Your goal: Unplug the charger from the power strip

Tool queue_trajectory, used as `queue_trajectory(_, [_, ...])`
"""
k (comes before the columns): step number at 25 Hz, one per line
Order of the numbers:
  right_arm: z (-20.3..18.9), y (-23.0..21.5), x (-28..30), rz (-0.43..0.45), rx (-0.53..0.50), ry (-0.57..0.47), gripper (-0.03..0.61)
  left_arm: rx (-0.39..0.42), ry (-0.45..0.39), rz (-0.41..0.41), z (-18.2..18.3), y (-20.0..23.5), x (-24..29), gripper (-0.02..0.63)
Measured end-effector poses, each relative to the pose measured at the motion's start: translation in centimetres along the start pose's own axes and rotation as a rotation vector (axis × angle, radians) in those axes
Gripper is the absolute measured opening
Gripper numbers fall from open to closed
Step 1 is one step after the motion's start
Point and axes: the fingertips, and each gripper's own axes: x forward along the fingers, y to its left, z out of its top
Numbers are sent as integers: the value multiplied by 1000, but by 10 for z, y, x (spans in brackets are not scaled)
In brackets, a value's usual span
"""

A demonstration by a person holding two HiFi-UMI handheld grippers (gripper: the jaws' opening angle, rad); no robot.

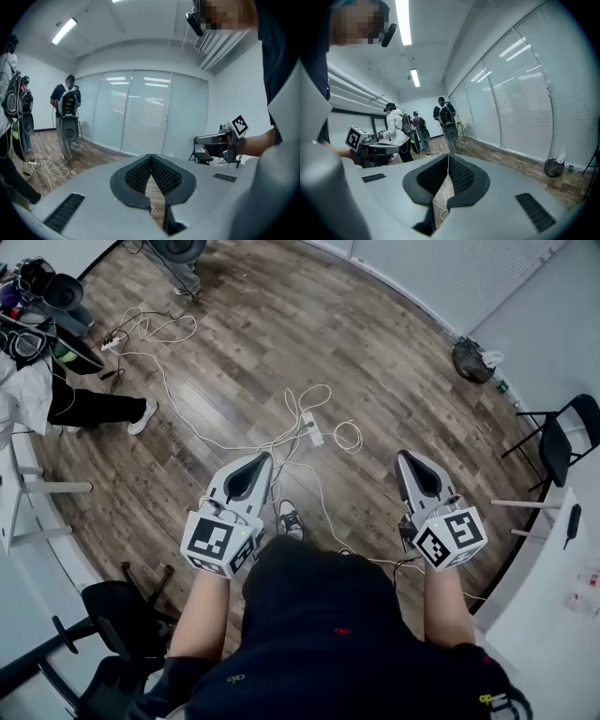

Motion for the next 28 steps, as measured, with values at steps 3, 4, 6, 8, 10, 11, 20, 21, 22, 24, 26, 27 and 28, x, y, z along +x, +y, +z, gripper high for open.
queue_trajectory(3, [5, 4, 45, -12, -20, 17, 23, -1, 20, -22, 1, 44, 15, 20])
queue_trajectory(4, [4, 3, 58, -16, -30, 25, 23, -5, 22, -21, 1, 57, 20, 20])
queue_trajectory(6, [1, -1, 80, -24, -44, 55, 23, -14, 26, -18, 1, 79, 31, 20])
queue_trajectory(8, [-9, -6, 98, -27, -53, 95, 23, -22, 39, -20, -6, 91, 42, 20])
queue_trajectory(10, [-22, -14, 113, -30, -65, 127, 23, -24, 54, -22, -16, 98, 56, 20])
queue_trajectory(11, [-30, -20, 121, -31, -69, 142, 24, -25, 57, -21, -21, 101, 64, 20])
queue_trajectory(20, [-157, -98, 202, 43, -62, 266, 25, -22, 120, 42, -127, 130, 159, 20])
queue_trajectory(21, [-172, -108, 211, 48, -66, 269, 25, -18, 133, 42, -144, 132, 171, 20])
queue_trajectory(22, [-188, -118, 220, 53, -68, 272, 25, -15, 142, 40, -161, 134, 183, 20])
queue_trajectory(24, [-221, -133, 239, 67, -75, 279, 25, -21, 149, 40, -194, 139, 205, 20])
queue_trajectory(26, [-258, -144, 256, 85, -84, 292, 25, -35, 154, 42, -228, 144, 225, 20])
queue_trajectory(27, [-279, -149, 264, 94, -86, 303, 25, -42, 159, 45, -248, 147, 234, 20])
queue_trajectory(28, [-301, -154, 273, 102, -86, 316, 26, -52, 167, 49, -268, 151, 243, 20])
